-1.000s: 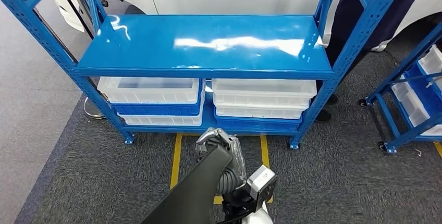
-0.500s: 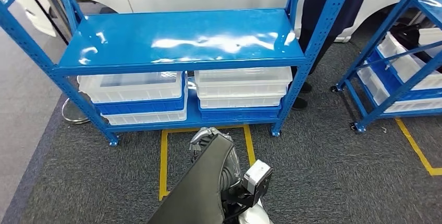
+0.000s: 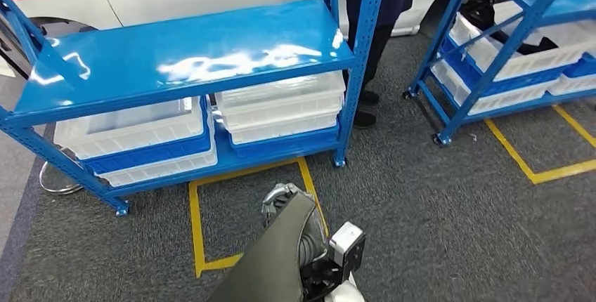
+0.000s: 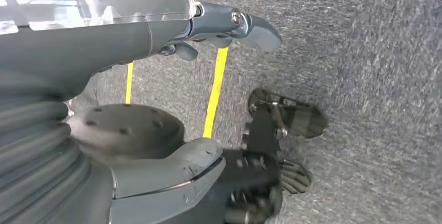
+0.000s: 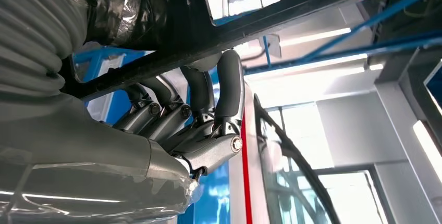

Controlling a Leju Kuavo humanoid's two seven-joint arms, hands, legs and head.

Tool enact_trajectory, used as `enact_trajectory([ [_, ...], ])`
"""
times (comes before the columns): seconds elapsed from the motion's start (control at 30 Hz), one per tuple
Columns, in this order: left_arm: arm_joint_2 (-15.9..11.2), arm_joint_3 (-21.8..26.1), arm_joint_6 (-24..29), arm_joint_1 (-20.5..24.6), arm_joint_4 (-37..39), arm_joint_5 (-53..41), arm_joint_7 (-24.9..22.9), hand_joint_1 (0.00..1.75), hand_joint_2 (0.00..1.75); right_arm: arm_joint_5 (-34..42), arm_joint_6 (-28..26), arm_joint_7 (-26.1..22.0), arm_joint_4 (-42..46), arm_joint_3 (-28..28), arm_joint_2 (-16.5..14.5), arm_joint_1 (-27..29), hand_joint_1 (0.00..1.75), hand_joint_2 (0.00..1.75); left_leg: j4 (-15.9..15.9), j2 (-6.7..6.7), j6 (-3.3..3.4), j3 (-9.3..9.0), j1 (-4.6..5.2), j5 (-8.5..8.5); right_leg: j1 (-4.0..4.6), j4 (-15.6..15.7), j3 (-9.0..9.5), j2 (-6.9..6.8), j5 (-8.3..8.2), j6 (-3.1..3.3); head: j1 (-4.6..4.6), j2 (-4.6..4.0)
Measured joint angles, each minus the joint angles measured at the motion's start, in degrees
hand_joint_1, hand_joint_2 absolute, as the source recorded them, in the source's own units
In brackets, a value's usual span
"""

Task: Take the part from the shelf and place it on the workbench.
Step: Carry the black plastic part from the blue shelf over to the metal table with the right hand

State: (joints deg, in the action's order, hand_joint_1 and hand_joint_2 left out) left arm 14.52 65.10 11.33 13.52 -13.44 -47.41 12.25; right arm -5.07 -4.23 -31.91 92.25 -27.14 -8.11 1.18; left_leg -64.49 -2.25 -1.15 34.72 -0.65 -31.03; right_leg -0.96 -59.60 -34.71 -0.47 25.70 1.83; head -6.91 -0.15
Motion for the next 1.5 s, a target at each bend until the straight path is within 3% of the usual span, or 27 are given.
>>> enact_trajectory([
  [0.07, -0.4, 0.1, -0.3, -0.5, 0.0, 0.6, 0.1, 0.0, 1.75, 0.2, 0.5, -0.5, -0.3, 1.0, 0.0, 1.0, 1.75, 1.75, -7.1, 1.47, -0.26, 2.73, -0.05, -3.76, 0.02, -0.1, -0.66, 1.33, -0.49, 0.2, -0.01, 0.0],
  [0.1, -0.5, 0.1, -0.4, -0.8, 0.0, 0.9, 0.2, 0.0, 1.75, 0.4, 0.8, -0.8, -0.5, 1.6, 0.0, 1.7, 1.75, 1.75, -9.1, 1.64, -0.29, 3.38, -0.06, -4.34, 0.04, -0.1, -0.96, 2.09, -0.7, 0.13, -0.02, 0.0],
  [0.13, -0.7, 0.1, -0.5, -1.0, 0.0, 1.1, 0.3, 0.0, 1.75, 0.6, 1.1, -1.0, -0.7, 2.3, -0.1, 2.4, 1.75, 1.75, -9.1, 1.74, -0.26, 3.07, -0.07, -3.83, 0.03, -0.3, -1.25, 2.87, -0.88, 0.01, -0.02, 0.0],
  [0.2, -1.0, 0.1, -0.7, -1.2, 0.0, 1.4, 0.5, 0.0, 1.75, 1.0, 1.5, -1.5, -1.1, 3.6, -0.3, 3.5, 1.75, 1.75, -3.0, 2.66, -0.02, -0.48, -0.18, -0.55, -0.07, -0.6, -1.7, 4.42, -1.16, -0.34, -0.02, 0.0],
  [0.23, -1.1, 0.2, -0.8, -1.3, 0.0, 1.6, 0.6, 0.0, 1.75, 1.0, 1.7, -1.7, -1.2, 4.2, -0.5, 3.9, 1.75, 1.75, 0.9, 3.98, 0.14, -2.52, -0.25, 0.65, -0.05, -0.8, -1.93, 5.12, -1.32, -0.61, -0.02, 0.0],
  [0.3, -1.3, 0.2, -0.9, -1.4, 0.0, 1.9, 0.8, 0.0, 1.75, 1.2, 2.3, -2.1, -1.3, 5.3, -0.9, 4.4, 1.75, 1.75, 5.5, 5.89, 0.53, -4.74, -0.25, 1.65, -0.06, -0.9, -2.36, 6.39, -1.76, -1.31, -0.02, 0.0],
  [0.33, -1.4, 0.2, -1.0, -1.5, 0.0, 2.0, 0.9, 0.0, 1.75, 1.3, 2.6, -2.3, -1.4, 5.8, -1.0, 4.7, 1.75, 1.75, 5.9, 6.05, 0.75, -4.83, -0.14, 1.55, -0.08, -0.7, -2.49, 6.93, -2.05, -1.76, -0.02, 0.0],
  [0.4, -1.5, 0.2, -1.1, -1.6, 0.0, 2.1, 1.0, 0.0, 1.75, 1.7, 3.5, -2.5, -1.5, 6.8, -1.0, 5.4, 1.75, 1.75, 6.3, 4.77, 1.51, -4.9, -0.15, 2.23, -0.19, -0.4, -2.69, 7.42, -2.53, -2.57, -0.02, 0.0],
  [0.47, -1.5, 0.3, -1.3, -1.7, 0.0, 2.3, 1.1, 0.0, 1.75, 2.1, 4.6, -2.8, -1.6, 7.9, -1.1, 6.0, 1.75, 1.75, 6.8, 3.39, 2.45, -4.83, -0.29, 3.0, -0.03, -2.4, -3.79, 4.99, -0.96, -2.96, -0.08, 0.0],
  [0.53, -1.7, 0.3, -1.4, -2.0, 0.0, 2.5, 1.1, 0.0, 1.75, 2.1, 5.8, -3.3, -1.7, 9.0, -1.3, 6.2, 1.75, 1.75, 6.9, 1.8, 2.98, -4.39, -0.14, 3.37, 0.06, -8.9, -6.62, 1.77, 3.25, -3.15, -0.14, 0.0],
  [0.6, -1.9, 0.3, -1.7, -2.4, 0.0, 2.6, 1.1, 0.0, 1.75, 2.3, 6.6, -3.5, -2.0, 9.9, -1.6, 6.4, 1.75, 1.75, 6.8, -0.01, 3.1, -3.94, 0.07, 3.45, 0.02, -15.3, -9.02, 0.84, 6.25, -3.42, -0.15, 0.0],
  [0.63, -1.9, 0.3, -1.7, -2.5, 0.0, 2.6, 1.1, 0.0, 1.75, 2.4, 6.9, -3.5, -2.2, 10.4, -1.6, 6.5, 1.75, 1.75, 6.7, -0.88, 3.1, -3.78, 0.15, 3.46, 0.04, -16.0, -8.82, 0.68, 6.23, -3.44, -0.14, 0.0],
  [0.7, -2.0, 0.3, -1.9, -2.5, 0.0, 2.6, 1.1, 0.0, 1.75, 2.6, 7.1, -3.5, -2.4, 11.0, -1.8, 6.8, 1.75, 1.75, 6.5, -2.39, 3.0, -3.64, 0.28, 3.37, 0.19, -10.6, -4.86, -0.3, 3.7, -3.07, -0.15, 0.0],
  [0.77, -2.0, 0.3, -1.9, -2.4, 0.0, 2.6, 1.1, 0.0, 1.75, 2.7, 7.1, -3.5, -2.4, 11.5, -2.1, 6.8, 1.75, 1.75, 6.2, -3.64, 2.66, -3.64, 0.55, 3.16, 0.77, -3.1, -0.33, -2.73, 1.82, -2.13, -0.15, 0.0],
  [0.83, -2.1, 0.3, -2.0, -2.4, -0.1, 2.6, 1.1, 0.0, 1.75, 2.8, 7.4, -3.7, -2.4, 11.8, -2.4, 6.8, 1.75, 1.75, 6.1, -4.64, 2.14, -3.71, 0.81, 3.03, 1.32, -0.4, 0.87, -3.69, 1.64, -1.31, -0.14, 0.0],
  [0.9, -2.1, 0.3, -2.1, -2.3, -0.1, 2.6, 1.1, 0.0, 1.75, 2.9, 8.0, -4.0, -2.4, 12.2, -2.5, 7.0, 1.75, 1.75, 6.2, -5.6, 1.58, -3.95, 0.91, 3.0, 1.27, -0.2, 0.61, -2.42, 1.29, -0.82, -0.13, 0.0],
  [0.93, -2.2, 0.3, -2.2, -2.3, -0.1, 2.6, 1.1, 0.0, 1.75, 3.0, 8.4, -4.2, -2.4, 12.3, -2.6, 7.0, 1.75, 1.75, 6.1, -5.36, 1.24, -4.0, 0.85, 2.69, 1.07, 0.0, 0.62, -1.83, 1.08, -0.54, -0.11, 0.0],
  [1.0, -2.3, 0.3, -2.3, -2.2, -0.1, 2.6, 1.1, 0.0, 1.75, 3.1, 9.0, -4.5, -2.5, 12.7, -3.0, 7.0, 1.75, 1.75, 3.6, -2.98, 0.59, -3.03, 0.65, 0.5, 0.6, 0.4, 0.65, -0.62, 0.61, 0.07, -0.09, 0.0],
  [1.07, -2.5, 0.3, -2.4, -2.4, -0.1, 2.7, 1.0, 0.0, 1.75, 3.1, 9.6, -4.5, -2.6, 13.0, -3.5, 7.0, 1.75, 1.75, -3.5, 0.14, 0.21, 0.06, 0.42, -3.41, 0.47, 0.5, 0.45, 0.8, 0.33, 0.4, -0.08, 0.0],
  [1.13, -2.7, 0.3, -2.5, -2.8, -0.1, 2.7, 0.9, 0.0, 1.75, 3.4, 10.1, -4.5, -2.9, 13.4, -3.8, 7.1, 1.75, 1.75, -9.0, 1.43, 0.08, 2.48, 0.26, -4.99, 0.46, 0.4, 0.3, 2.53, 0.19, 0.46, -0.08, 0.0],
  [1.17, -2.8, 0.3, -2.5, -2.9, -0.1, 2.7, 0.9, 0.0, 1.75, 3.5, 10.3, -4.5, -3.1, 13.6, -3.8, 7.1, 1.75, 1.75, -8.6, 1.68, 0.07, 2.3, 0.18, -4.0, 0.44, 0.3, 0.28, 3.4, 0.14, 0.42, -0.08, 0.0],
  [1.2, -2.9, 0.3, -2.5, -3.0, -0.1, 2.7, 0.8, 0.0, 1.75, 3.6, 10.4, -4.5, -3.2, 13.8, -3.9, 7.1, 1.75, 1.75, -6.2, 2.0, 0.11, 1.17, 0.06, -2.13, 0.4, 0.2, 0.27, 4.24, 0.12, 0.36, -0.08, 0.0],
  [1.27, -3.1, 0.3, -2.6, -2.9, -0.1, 2.7, 0.8, 0.0, 1.75, 3.7, 10.6, -4.5, -3.4, 14.0, -4.1, 7.1, 1.75, 1.75, 1.2, 4.66, 0.2, -2.12, -0.31, 1.49, 0.37, -0.2, 0.05, 5.8, 0.13, 0.02, -0.08, 0.0],
  [1.33, -3.2, 0.2, -2.8, -2.9, -0.1, 2.8, 0.8, 0.0, 1.75, 3.6, 10.8, -4.4, -3.5, 14.2, -4.4, 7.0, 1.75, 1.75, 5.4, 7.33, 0.39, -3.85, -0.54, 2.51, 0.31, -0.6, -0.64, 7.23, -0.05, -0.7, -0.09, -0.01],
  [1.37, -3.2, 0.2, -2.9, -3.0, -0.1, 2.9, 0.8, 0.0, 1.75, 3.6, 10.9, -4.4, -3.5, 14.3, -4.6, 7.0, 1.75, 1.75, 5.7, 7.61, 0.59, -3.95, -0.48, 2.33, 0.29, -0.7, -1.0, 7.98, -0.29, -1.17, -0.09, -0.01],
  [1.43, -3.2, 0.1, -3.1, -3.0, -0.2, 3.1, 0.7, 0.0, 1.75, 3.2, 11.1, -4.4, -3.5, 14.5, -4.7, 7.2, 1.75, 1.75, 6.1, 6.15, 1.28, -3.98, -0.55, 2.64, 0.18, -0.6, -1.49, 8.87, -0.63, -1.92, -0.1, -0.01],
  [1.5, -3.2, 0.1, -3.3, -3.0, -0.2, 3.2, 0.7, 0.0, 1.75, 2.8, 11.2, -4.3, -3.6, 14.7, -4.7, 7.3, 1.75, 1.75, 6.6, 4.42, 2.17, -4.06, -0.7, 3.09, 0.4, -3.1, -2.78, 6.11, 1.06, -2.31, -0.22, 0.0],
])
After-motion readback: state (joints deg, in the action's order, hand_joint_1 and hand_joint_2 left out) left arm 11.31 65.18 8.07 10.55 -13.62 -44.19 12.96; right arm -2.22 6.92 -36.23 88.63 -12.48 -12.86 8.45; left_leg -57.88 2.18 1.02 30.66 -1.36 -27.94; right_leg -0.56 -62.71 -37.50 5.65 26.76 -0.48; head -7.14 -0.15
